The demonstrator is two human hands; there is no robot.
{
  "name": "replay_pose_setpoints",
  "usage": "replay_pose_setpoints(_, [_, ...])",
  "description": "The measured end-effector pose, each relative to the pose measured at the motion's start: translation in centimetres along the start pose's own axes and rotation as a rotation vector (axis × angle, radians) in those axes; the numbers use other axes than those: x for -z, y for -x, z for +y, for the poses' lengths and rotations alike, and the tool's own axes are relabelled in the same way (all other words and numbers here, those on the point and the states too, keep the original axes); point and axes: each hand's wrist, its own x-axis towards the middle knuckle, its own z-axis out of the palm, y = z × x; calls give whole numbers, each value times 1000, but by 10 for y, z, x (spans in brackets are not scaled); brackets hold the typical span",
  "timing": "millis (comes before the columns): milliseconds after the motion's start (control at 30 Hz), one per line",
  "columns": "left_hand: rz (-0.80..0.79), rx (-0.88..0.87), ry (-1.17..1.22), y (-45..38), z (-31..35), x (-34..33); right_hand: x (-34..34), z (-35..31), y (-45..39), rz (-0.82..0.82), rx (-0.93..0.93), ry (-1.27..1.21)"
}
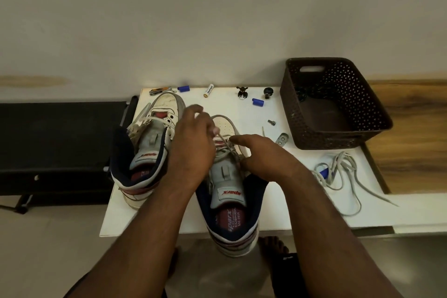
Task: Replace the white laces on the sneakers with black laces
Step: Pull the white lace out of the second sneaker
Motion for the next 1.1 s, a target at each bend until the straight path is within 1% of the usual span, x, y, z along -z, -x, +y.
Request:
replay_pose_setpoints(67, [338, 140, 289, -2, 3, 6, 1, -2, 1, -9, 0, 1])
replay_pose_setpoints(100, [435, 204, 401, -3, 5, 9, 1, -2, 2, -11, 0, -2])
replay_pose_setpoints(133, [466, 230, 463, -5, 5, 11, 1, -3, 2, -12, -4, -3])
replay_pose_setpoints(167, [435, 203, 466, -6, 6, 13, 1, -3, 2, -14, -11, 1])
replay_pose_setpoints(200, [355, 146, 434, -6, 6, 13, 2, -4, 2, -15, -17, 10])
replay_pose_setpoints(267, [69, 56, 336, -4, 5, 9, 1, -5, 1, -15, -19, 25])
replay_pose_setpoints(333, [-223, 62, 185, -2, 4, 2, 1, -5, 0, -14, -16, 26])
replay_pose_setpoints(367, [-332, 89, 95, -1, 4, -1, 0, -5, 0, -7, -19, 26])
replay_pose_setpoints(433, [-446, 122, -60, -1, 3, -2, -2, -4, 0, 12, -35, 27])
replay_pose_setpoints(500, [-492, 132, -187, -3, 1, 0, -3, -4, -1, 33, -54, 32])
replay_pose_setpoints(567, [-506, 151, -225, -4, 0, 2, -4, -3, -3, 42, -79, 26])
replay_pose_setpoints(633, [-419, 138, -148, -2, -1, -1, -4, -3, -4, 48, -102, 19])
replay_pose_setpoints(700, [-228, 71, 7, 1, 2, -4, -4, -2, -4, 49, -116, 16])
replay_pose_setpoints(800, [114, -11, 302, 2, 12, 0, -2, -1, -4, 62, -126, 6])
replay_pose_setpoints(867, [303, 39, 453, 2, 16, 4, -1, -1, -4, 68, -128, -7])
replay_pose_setpoints(900, [349, 85, 519, 1, 17, 6, 0, -1, -4, 68, -124, -12])
replay_pose_setpoints(933, [350, 114, 558, 0, 17, 7, -1, -2, -4, 65, -121, -16])
replay_pose_setpoints(967, [316, 109, 551, -1, 16, 8, -1, -2, -4, 57, -121, -19])
replay_pose_setpoints(1000, [250, 70, 493, -2, 12, 8, -1, -3, -3, 48, -123, -21])
replay_pose_setpoints(1033, [145, 11, 394, -3, 8, 7, -2, -3, -4, 43, -128, -21])
replay_pose_setpoints(1100, [-123, -85, 78, -2, 0, 1, -3, -3, -4, 41, -130, -13])
